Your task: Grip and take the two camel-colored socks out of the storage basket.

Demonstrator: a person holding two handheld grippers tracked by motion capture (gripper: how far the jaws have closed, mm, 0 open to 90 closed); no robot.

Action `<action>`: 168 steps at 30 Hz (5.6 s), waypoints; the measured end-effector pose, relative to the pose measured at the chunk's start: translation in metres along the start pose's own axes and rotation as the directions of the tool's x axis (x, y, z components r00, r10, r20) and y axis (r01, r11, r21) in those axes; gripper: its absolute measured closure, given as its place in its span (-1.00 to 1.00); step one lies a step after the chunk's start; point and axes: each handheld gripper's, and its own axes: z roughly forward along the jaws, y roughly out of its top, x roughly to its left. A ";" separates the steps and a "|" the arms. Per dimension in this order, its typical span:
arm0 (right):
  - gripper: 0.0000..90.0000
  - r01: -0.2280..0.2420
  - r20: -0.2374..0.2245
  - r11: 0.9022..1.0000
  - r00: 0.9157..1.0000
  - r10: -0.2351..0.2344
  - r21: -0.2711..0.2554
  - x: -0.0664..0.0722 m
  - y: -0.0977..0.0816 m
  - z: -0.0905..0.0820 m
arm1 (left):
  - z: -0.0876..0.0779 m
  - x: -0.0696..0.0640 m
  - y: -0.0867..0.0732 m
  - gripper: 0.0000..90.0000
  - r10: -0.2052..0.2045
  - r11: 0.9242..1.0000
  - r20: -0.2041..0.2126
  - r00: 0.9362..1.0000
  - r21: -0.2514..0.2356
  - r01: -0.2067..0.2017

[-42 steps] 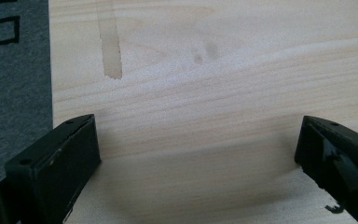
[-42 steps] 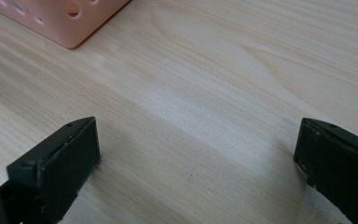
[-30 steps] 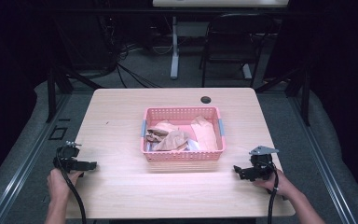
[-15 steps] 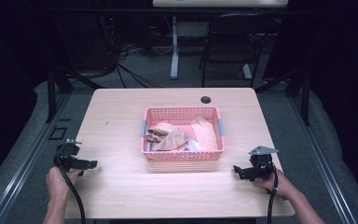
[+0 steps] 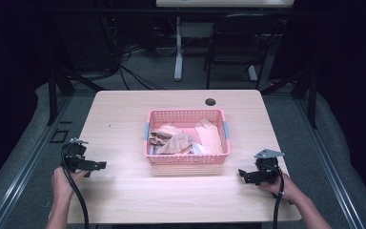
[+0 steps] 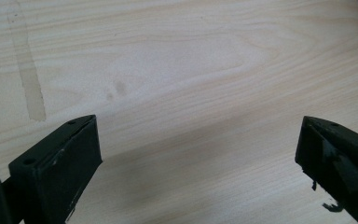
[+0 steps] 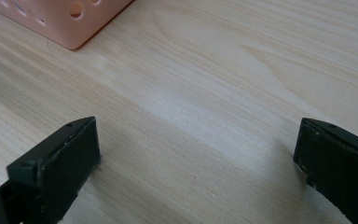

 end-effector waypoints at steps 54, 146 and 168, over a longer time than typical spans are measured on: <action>-1.00 0.008 0.002 1.000 1.000 -0.008 0.003 0.000 0.000 0.000 | 0.053 -0.178 0.171 -0.51 0.530 0.824 0.177 0.829 0.122 -0.553; -1.00 0.009 0.001 1.000 1.000 -0.009 0.009 0.000 0.000 -0.001 | -0.021 -0.206 0.216 0.78 0.593 0.796 0.063 0.803 0.109 -0.596; -1.00 0.009 0.001 1.000 1.000 -0.009 0.009 0.000 0.000 -0.001 | -0.049 -0.173 0.211 0.78 0.523 0.850 0.021 0.852 0.060 -0.523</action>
